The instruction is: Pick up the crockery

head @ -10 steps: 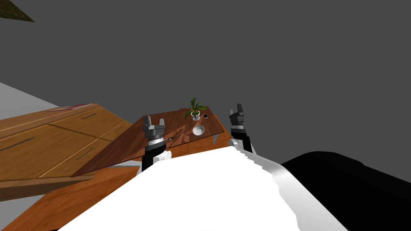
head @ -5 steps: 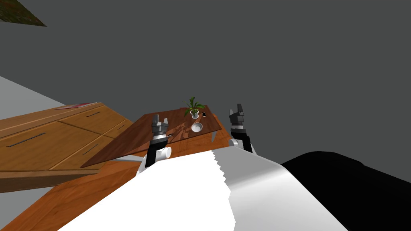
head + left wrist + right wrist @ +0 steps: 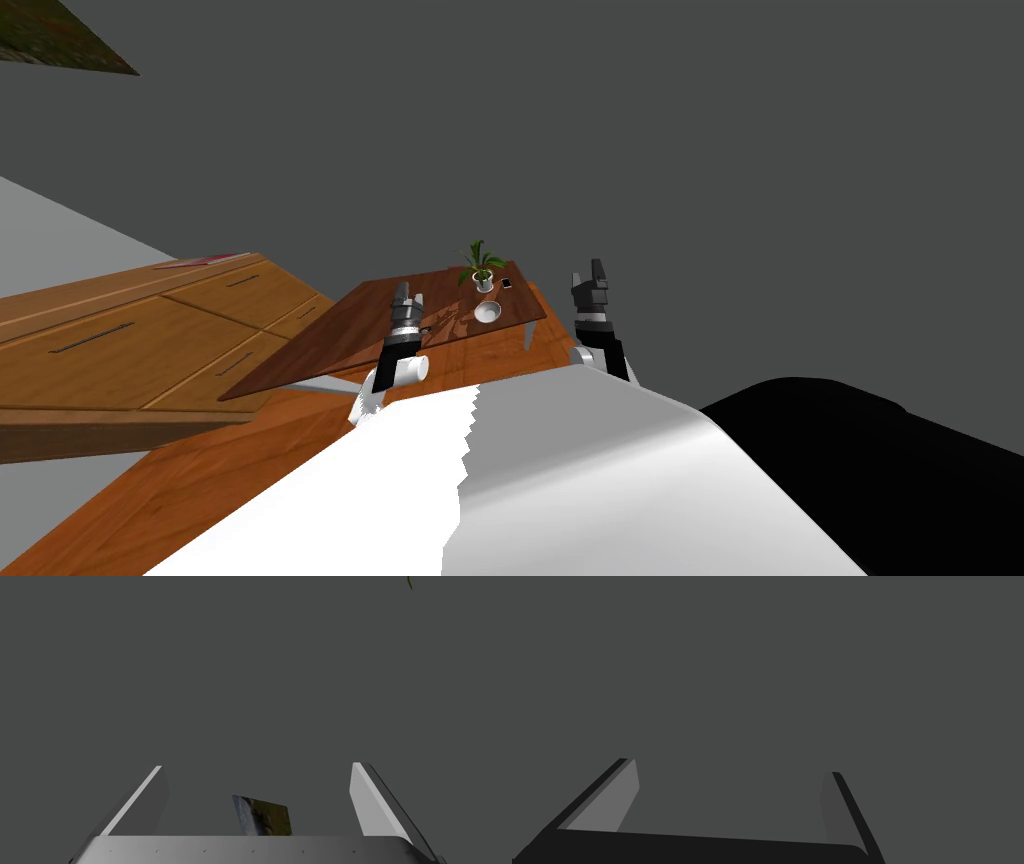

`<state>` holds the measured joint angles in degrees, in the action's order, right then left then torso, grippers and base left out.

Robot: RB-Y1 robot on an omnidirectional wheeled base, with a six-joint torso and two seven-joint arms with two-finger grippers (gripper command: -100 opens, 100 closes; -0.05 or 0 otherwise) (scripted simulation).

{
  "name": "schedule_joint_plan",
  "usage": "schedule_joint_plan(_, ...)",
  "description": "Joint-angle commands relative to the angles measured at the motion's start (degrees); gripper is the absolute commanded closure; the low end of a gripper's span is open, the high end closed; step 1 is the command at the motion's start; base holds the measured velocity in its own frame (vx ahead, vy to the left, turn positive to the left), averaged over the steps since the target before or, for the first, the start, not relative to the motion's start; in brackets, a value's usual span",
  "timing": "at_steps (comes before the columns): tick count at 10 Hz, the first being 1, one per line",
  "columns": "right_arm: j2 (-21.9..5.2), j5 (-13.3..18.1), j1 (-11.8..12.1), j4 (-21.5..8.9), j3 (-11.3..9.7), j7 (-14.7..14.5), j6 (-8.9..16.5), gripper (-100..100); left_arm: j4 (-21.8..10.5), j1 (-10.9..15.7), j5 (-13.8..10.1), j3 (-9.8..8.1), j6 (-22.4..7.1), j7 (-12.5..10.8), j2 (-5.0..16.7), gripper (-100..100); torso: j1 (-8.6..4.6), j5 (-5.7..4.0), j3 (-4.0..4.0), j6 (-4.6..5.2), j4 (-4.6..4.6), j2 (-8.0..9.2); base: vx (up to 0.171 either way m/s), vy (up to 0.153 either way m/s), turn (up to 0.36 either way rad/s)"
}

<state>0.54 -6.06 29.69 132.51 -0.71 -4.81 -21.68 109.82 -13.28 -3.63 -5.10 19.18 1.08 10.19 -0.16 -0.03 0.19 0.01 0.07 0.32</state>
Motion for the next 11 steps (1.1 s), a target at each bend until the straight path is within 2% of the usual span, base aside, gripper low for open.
schedule_joint_plan(1, 0.0, 0.0, 0.0, 0.0, 0.0, 0.0, 0.0, 0, -2.86, 2.86, 0.78, -0.63, -2.86, 0.81, 0.37, -100, 0.0, 0.0, 0.0, 0.0, 0.0, 0.0, -0.122, -0.072, 0.011)
schedule_joint_plan(2, 0.0, 0.0, 0.0, 0.0, 0.0, 0.0, 0.0, 0, -4.03, 3.64, 0.78, -0.63, -3.16, 0.81, 0.37, -100, -0.1, -0.02, 0.05, 0.0, 0.02, 0.08, -0.107, -0.059, 0.007)
schedule_joint_plan(3, 0.0, 0.0, 0.0, 0.0, 0.0, 0.0, 0.0, 0, -6.21, 5.94, 1.28, -1.12, -5.3, 1.29, 0.56, -100, -0.07, -0.02, 0.04, -0.01, 0.02, 0.06, -0.1, -0.039, 0.012)
schedule_joint_plan(4, 0.0, 0.0, 0.0, 0.0, 0.0, 0.0, 0.0, 0, -7.22, 6.3, 1.28, -1.12, -5.3, 1.29, 0.56, -100, -0.01, -0.01, 0.02, 0.0, 0.01, 0.03, -0.086, -0.034, 0.0)
schedule_joint_plan(5, 0.0, 0.0, 0.0, 0.0, 0.0, 0.0, 0.0, 0, -9.98, 8.82, 1.78, -1.59, -7.24, 1.75, 0.67, -100, 0.02, 0.0, 0.01, -0.01, 0.0, 0.0, -0.115, -0.058, 0.007)
schedule_joint_plan(6, 0.0, 0.0, 0.0, 0.0, 0.0, 0.0, 0.0, 0, -10.22, 9.04, 1.78, -1.59, -7.5, 1.75, 0.67, -100, -0.06, -0.01, 0.04, -0.01, 0.01, 0.07, -0.084, -0.046, 0.007)
schedule_joint_plan(7, 0.0, 0.0, 0.0, 0.0, 0.0, 0.0, 0.0, 0, -12.77, 11.39, 2.28, -2.02, -9.68, 2.2, 0.7, -100, -0.03, -0.01, 0.01, -0.01, 0.01, -0.01, -0.081, -0.036, 0.01)
schedule_joint_plan(8, 0.0, 0.0, 0.0, 0.0, 0.0, 0.0, 0.0, 0, -13.3, 11.84, 2.28, -2.02, -9.76, 2.2, 0.7, -100, 0.0, -0.01, -0.02, 0.0, 0.0, -0.04, -0.07, -0.037, 0.0)
schedule_joint_plan(9, 0.0, 0.0, 0.0, 0.0, 0.0, 0.0, 0.0, 0, -15.52, 14.36, 2.78, -2.41, -12.07, 2.63, 0.67, -100, 0.01, -0.01, -0.03, -0.02, -0.01, -0.07, -0.075, -0.038, 0.012)
schedule_joint_plan(10, 0.0, 0.0, 0.0, 0.0, 0.0, 0.0, 0.0, 0, -16.47, 14.68, 2.78, -2.41, -12.07, 2.63, 0.67, -100, 0.01, -0.01, -0.04, -0.01, -0.01, -0.07, -0.075, -0.04, 0.003)
schedule_joint_plan(11, 0.0, 0.0, 0.0, 0.0, 0.0, 0.0, 0.0, 0, -18.68, 17.17, 3.26, -2.74, -14.41, 3.03, 0.59, -100, 0.0, 0.0, -0.03, -0.02, -0.01, -0.07, -0.077, -0.048, 0.008)
